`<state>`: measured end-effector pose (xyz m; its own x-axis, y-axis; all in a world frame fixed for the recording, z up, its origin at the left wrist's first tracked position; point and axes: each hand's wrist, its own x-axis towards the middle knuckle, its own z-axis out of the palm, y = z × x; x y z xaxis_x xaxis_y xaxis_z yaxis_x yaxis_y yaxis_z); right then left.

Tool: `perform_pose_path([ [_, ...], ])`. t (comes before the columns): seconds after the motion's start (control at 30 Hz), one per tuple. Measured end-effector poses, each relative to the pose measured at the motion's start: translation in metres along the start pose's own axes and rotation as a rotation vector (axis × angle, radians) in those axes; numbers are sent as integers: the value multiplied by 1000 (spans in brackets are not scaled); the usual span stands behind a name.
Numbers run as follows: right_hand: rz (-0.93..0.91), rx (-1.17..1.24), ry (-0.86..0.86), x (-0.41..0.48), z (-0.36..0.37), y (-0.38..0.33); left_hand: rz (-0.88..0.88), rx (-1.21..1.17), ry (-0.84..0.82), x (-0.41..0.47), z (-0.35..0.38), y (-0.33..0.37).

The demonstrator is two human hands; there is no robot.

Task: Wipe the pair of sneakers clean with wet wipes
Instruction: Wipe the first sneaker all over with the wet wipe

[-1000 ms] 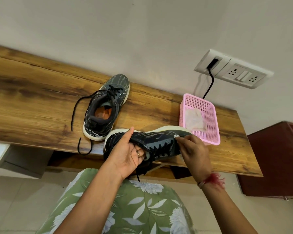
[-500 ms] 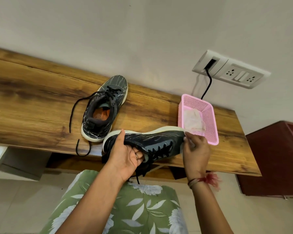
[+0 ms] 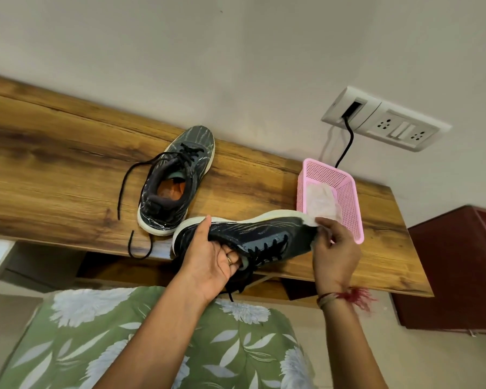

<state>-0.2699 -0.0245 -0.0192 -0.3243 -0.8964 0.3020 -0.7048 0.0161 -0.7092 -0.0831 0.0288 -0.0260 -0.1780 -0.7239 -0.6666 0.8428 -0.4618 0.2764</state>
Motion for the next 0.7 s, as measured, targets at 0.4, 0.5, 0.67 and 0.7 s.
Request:
perform_pose_path([
  [0.4, -230, -8, -136, -6, 1, 0, 12, 17, -11, 2, -4, -1],
  [0.5, -258, -8, -261, -19, 10, -11, 13, 35, -14, 0, -3, 0],
  [0.67, -341, 99, -513, -15, 0, -19, 13, 36, -14, -1, -3, -1],
  [0.7, -315, 54, -479, -8, -2, -16, 9, 31, -17, -1, -3, -1],
])
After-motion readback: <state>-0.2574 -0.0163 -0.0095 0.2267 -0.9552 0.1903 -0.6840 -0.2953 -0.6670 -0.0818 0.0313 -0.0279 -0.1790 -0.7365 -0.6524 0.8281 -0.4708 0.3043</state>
